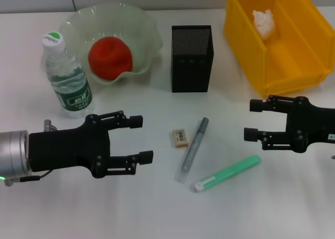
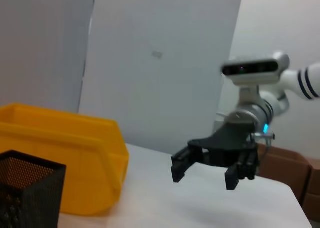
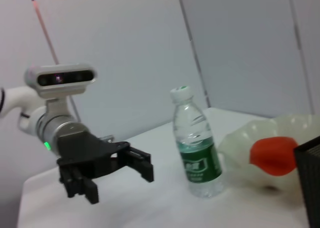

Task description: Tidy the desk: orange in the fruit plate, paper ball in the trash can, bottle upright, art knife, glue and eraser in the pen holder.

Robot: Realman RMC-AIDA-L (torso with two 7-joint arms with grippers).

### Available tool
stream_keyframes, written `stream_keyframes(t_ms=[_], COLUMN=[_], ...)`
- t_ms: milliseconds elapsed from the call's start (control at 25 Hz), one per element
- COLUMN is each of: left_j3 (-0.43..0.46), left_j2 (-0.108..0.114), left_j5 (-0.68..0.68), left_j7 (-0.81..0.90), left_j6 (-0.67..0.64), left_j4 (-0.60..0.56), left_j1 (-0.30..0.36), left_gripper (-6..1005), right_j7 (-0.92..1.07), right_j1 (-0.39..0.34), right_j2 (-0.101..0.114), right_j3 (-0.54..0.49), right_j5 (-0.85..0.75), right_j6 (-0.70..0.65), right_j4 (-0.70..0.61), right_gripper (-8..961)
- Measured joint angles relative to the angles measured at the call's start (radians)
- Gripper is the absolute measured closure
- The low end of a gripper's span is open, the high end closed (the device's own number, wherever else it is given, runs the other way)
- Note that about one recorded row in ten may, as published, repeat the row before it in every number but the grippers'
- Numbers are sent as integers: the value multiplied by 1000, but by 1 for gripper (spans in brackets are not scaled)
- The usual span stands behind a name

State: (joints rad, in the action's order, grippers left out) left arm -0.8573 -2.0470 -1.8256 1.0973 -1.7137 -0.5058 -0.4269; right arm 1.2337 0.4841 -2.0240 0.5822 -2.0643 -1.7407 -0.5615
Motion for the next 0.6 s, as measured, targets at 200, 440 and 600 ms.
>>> stream_keyframes(t_ms=[200,440,600], left_j3=[-1,-2,-2], left_j2=[-1,-1,-2], left_j5=[-18,-31,-35], left_j7=[0,-1,1], left_j6=[4,20,34], left_j4=[0,0,0], left_j1=[-7,-8,-12], left_gripper=[194,194,194], right_j7=[80,113,120], right_j1=[63,164,217], right_j2=[17,13,5], right_j3=[156,271,365], right_j5=[-39,-127,-147], right_j6=[-6,-9,3], right_j4=[-64,-97,-105], right_gripper=[170,170,171])
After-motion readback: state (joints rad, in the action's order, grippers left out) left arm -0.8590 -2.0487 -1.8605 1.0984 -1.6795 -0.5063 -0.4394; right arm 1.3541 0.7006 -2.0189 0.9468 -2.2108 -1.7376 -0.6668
